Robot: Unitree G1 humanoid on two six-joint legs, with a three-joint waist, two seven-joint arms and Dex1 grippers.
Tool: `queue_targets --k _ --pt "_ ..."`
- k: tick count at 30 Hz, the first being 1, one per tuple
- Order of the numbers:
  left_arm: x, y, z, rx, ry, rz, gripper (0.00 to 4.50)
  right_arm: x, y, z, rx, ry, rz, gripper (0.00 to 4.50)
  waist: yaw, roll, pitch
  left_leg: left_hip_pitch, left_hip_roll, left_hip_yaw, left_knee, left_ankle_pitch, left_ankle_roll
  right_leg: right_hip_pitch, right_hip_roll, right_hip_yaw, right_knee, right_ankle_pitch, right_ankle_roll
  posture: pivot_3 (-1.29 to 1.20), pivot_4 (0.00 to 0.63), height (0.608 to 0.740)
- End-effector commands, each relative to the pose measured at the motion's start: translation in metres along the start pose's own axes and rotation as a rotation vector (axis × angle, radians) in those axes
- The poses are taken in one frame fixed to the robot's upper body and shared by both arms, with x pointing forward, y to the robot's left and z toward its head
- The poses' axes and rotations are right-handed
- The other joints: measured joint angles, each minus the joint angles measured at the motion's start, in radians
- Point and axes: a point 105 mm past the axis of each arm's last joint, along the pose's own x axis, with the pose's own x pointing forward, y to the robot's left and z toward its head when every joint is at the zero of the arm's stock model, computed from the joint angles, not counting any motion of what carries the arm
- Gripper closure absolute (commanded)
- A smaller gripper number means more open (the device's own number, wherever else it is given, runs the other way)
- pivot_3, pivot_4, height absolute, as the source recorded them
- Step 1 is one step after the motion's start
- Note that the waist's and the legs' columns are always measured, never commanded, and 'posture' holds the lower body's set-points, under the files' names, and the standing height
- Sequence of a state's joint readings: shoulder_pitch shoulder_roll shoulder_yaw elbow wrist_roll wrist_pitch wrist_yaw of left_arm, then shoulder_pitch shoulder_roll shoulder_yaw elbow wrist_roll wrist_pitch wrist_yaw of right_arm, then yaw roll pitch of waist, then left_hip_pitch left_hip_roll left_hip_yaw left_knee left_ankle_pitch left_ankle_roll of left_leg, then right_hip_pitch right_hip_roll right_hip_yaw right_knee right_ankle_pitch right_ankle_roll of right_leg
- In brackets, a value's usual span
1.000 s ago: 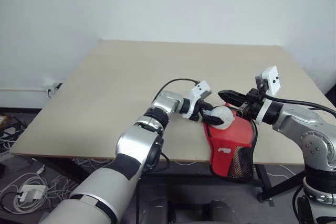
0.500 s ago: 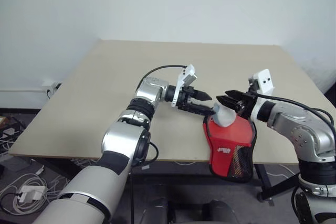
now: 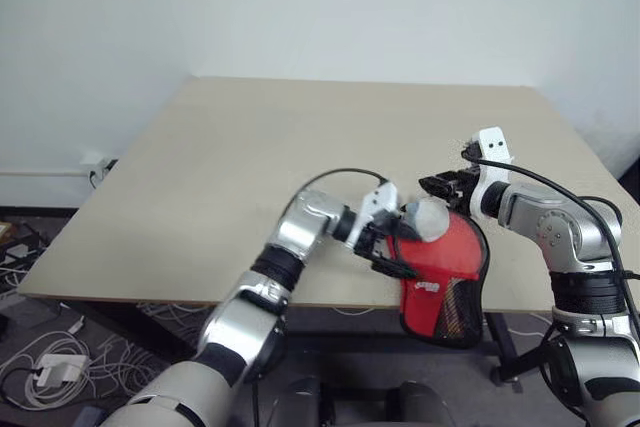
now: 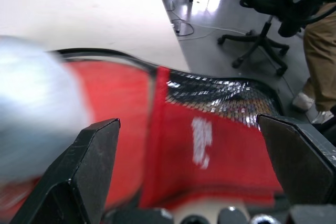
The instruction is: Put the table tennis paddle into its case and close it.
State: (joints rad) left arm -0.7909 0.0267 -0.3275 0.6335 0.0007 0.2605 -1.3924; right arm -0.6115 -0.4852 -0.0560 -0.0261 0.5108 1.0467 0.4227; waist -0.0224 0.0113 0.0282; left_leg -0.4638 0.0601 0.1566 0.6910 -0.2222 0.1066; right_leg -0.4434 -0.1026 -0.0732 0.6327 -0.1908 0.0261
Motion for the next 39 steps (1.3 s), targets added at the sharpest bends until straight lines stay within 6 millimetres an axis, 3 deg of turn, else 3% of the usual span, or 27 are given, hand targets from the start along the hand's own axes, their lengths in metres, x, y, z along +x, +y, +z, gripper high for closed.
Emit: queue_targets --k 1,10,18,23,29,37,39 --pt "0.008 0.004 0.010 0.065 0.012 0.058 0.00 -0.006 0.001 0.017 -0.017 -0.033 0.009 2.24 -0.001 0.000 0.000 0.000 0.000 0.000 0.000 0.000 0.000 -0.001 0.000 0.000 0.001 0.000 0.000 0.00 0.000 0.724" --pt "0.022 0.020 0.001 -0.046 0.059 0.222 0.00 -0.004 -0.006 0.018 0.001 -0.021 -0.025 2.24 0.001 0.000 0.000 0.000 -0.001 0.000 0.003 -0.003 0.004 -0.001 -0.001 0.001 0.006 -0.002 0.003 0.00 0.000 0.724" --pt "0.033 0.013 -0.006 -0.060 0.084 0.215 0.00 0.000 -0.009 0.012 0.013 0.033 -0.035 2.24 0.001 0.000 0.000 0.000 -0.001 0.000 0.004 -0.005 0.004 -0.001 -0.001 0.001 0.006 -0.003 0.003 0.00 0.000 0.724" --pt "0.045 0.005 -0.023 -0.093 0.155 0.222 0.00 0.003 -0.014 0.004 0.027 0.078 -0.057 2.24 0.001 0.000 0.000 0.001 -0.001 0.000 0.004 -0.005 0.004 -0.001 -0.002 0.001 0.006 -0.004 0.001 0.00 0.000 0.724" --pt "0.047 0.002 -0.034 -0.139 0.178 0.258 0.00 0.003 -0.014 0.002 0.037 0.098 -0.049 2.24 0.001 0.001 -0.001 0.001 -0.001 0.000 0.004 -0.006 0.004 -0.001 -0.002 0.001 0.006 -0.004 0.001 0.00 0.000 0.724" --pt "0.044 0.011 -0.030 -0.154 0.165 0.311 0.00 -0.007 -0.007 0.004 0.130 0.113 0.050 2.24 0.002 0.001 -0.001 0.001 -0.001 -0.001 0.005 -0.006 0.005 -0.001 -0.002 0.001 0.006 -0.004 0.001 0.00 0.000 0.724" --pt "0.043 0.011 -0.030 -0.152 0.167 0.311 0.00 -0.009 -0.005 0.008 0.144 0.108 0.073 1.86 0.002 0.001 -0.001 0.001 -0.001 -0.001 0.005 -0.006 0.005 -0.001 -0.002 0.001 0.006 -0.004 0.001 0.00 0.000 0.724"
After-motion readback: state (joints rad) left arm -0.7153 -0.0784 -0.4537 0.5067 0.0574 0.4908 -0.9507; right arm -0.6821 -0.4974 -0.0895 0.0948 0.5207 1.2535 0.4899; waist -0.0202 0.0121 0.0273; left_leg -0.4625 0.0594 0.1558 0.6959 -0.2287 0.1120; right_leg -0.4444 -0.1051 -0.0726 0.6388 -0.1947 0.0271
